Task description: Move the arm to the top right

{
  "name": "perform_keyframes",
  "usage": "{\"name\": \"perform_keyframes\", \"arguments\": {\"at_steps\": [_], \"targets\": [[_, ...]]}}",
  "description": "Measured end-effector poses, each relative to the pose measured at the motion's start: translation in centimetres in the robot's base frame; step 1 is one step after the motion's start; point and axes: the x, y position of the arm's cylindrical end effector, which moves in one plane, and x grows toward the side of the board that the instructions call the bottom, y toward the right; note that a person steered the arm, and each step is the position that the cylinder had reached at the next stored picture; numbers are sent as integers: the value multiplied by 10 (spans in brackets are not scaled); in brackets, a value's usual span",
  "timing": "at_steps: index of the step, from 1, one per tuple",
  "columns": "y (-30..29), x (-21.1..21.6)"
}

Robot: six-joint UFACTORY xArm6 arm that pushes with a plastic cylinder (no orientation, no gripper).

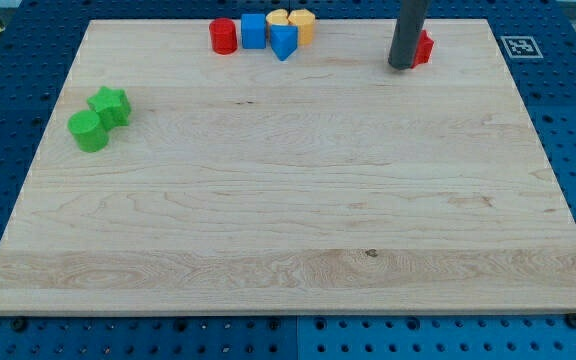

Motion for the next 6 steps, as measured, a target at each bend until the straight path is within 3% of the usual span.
{"name": "perform_keyframes", "arguments": {"at_steps": [6], "targets": [[97,-1]]}}
